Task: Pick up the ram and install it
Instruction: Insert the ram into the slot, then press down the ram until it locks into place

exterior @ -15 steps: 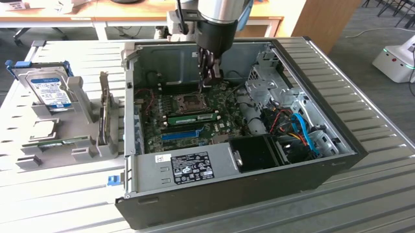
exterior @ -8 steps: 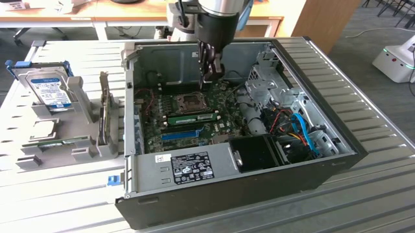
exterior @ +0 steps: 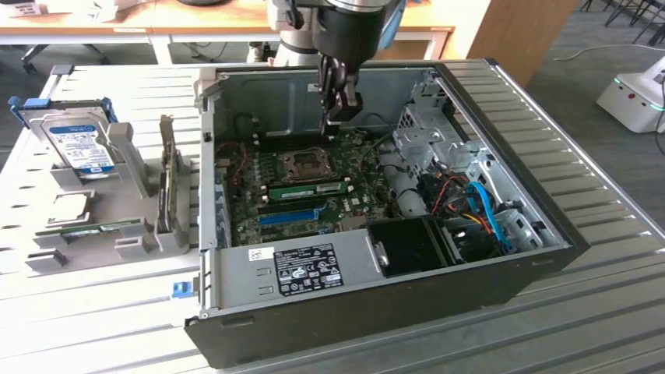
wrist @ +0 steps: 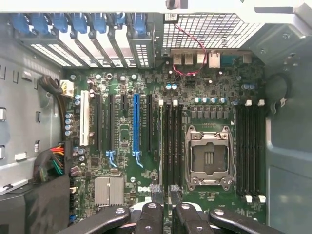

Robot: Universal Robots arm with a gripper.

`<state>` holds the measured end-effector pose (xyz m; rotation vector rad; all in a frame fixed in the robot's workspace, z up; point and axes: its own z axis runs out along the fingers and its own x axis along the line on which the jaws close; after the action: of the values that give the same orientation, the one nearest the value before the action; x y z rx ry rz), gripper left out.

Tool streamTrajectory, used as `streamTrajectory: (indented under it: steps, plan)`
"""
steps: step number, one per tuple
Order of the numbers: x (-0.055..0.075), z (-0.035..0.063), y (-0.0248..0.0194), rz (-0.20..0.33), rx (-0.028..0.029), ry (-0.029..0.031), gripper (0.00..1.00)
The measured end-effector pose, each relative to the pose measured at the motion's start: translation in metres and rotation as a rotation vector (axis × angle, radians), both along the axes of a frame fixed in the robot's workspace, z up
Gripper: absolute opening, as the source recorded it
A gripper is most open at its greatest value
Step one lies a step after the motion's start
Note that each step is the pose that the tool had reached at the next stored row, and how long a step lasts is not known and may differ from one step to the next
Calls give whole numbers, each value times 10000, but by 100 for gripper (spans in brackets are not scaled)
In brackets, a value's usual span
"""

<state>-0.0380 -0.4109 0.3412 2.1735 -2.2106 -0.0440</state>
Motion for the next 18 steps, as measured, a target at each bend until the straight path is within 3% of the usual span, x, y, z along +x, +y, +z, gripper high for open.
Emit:
streamTrajectory:
  steps: [18]
  plan:
    - [0, 59, 0, 0, 0, 0, 19]
